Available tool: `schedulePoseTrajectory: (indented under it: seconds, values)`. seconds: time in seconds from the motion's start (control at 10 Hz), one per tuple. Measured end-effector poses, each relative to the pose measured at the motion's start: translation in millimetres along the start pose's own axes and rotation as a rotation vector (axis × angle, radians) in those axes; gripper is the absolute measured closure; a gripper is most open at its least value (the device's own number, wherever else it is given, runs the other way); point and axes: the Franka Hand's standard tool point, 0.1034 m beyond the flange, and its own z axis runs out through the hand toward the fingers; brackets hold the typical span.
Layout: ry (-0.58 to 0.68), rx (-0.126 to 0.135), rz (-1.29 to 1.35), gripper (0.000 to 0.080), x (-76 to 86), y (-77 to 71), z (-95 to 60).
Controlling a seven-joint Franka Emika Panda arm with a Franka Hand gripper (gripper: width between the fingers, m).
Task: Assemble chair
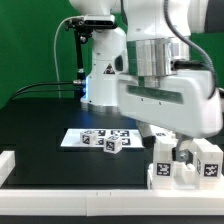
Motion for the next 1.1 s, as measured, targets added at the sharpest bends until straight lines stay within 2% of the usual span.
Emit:
schedulePoseTrajectory:
  seconds: [0.1,0.2,0.4,0.5,0.6,0.8,0.9,1.0,1.1]
  values:
    - [-0.016,-0.019,-0.155,0.0155,-6.9,-1.0,0.8]
    - [-0.014,-0.017,-0.166,0.0155,-5.7,-0.4,1.0]
    - [0.001,-0.022,-0.379,0.0151,-3.6,-0.6,0.8]
    - [0.049,-0.015,-0.496,0.0151,-3.0,-5.5,0.8]
    - [0.041,-0.013,-0.444,0.0178,-4.1,-4.4,1.5]
    - [0.041,-0.012,-0.393,0.0476,-3.6,-4.2,1.5]
    - [0.041,-0.011,-0.336,0.0476,-3.3,-3.7,1.6]
    - [0.038,-0.012,-0.252,0.0513,-3.4,-3.4,1.6]
    - [0.017,-0.030,-0.136,0.0513,-4.2,-2.1,0.9]
